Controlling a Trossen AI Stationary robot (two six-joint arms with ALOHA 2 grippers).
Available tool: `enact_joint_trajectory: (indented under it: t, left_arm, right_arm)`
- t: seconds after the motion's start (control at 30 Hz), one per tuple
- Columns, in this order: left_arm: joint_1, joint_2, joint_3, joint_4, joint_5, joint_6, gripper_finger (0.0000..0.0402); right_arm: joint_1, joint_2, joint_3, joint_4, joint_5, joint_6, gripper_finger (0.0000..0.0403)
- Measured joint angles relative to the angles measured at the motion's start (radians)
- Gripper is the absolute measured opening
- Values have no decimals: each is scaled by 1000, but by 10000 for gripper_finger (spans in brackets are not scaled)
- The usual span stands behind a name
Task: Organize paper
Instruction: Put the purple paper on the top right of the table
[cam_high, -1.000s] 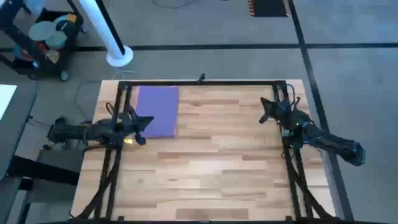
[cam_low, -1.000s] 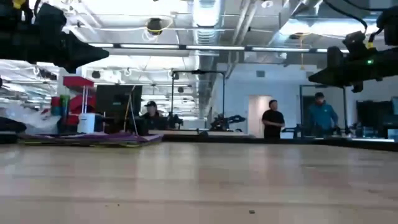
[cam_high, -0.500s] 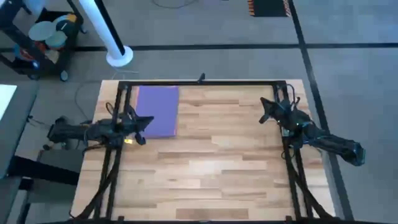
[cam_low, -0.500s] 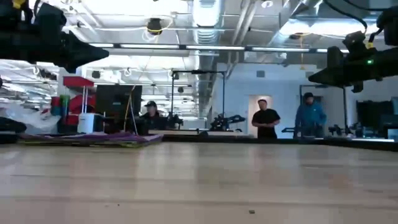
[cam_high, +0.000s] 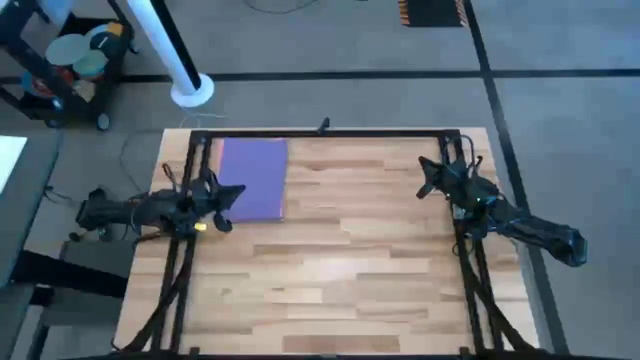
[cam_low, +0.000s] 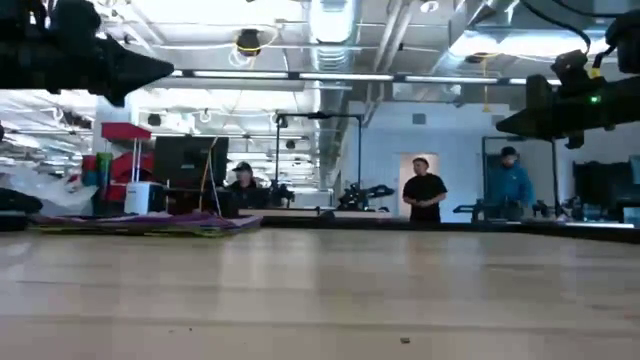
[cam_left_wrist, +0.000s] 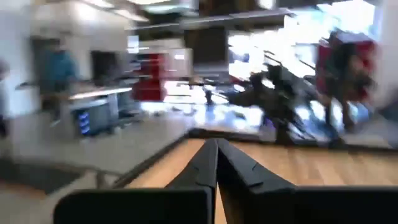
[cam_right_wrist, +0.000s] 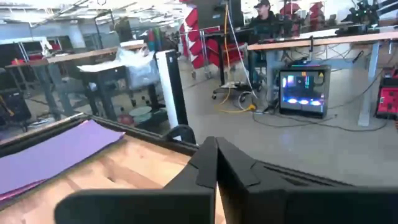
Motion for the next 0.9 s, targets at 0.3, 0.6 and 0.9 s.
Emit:
enact_joint_trajectory:
  t: [0.3,0.6,0.9]
  left_arm:
    - [1,382,69,-155,-47,-157,0]
    - [1,816,196,-56,-51,-96,38]
    - [1,1142,372,-146,-31,-39,109]
  right_arm:
    - [0,0,0,0,0,0,0]
    - [0,0,0,0,0,0,0]
    - [0,0,0,0,0,0,0]
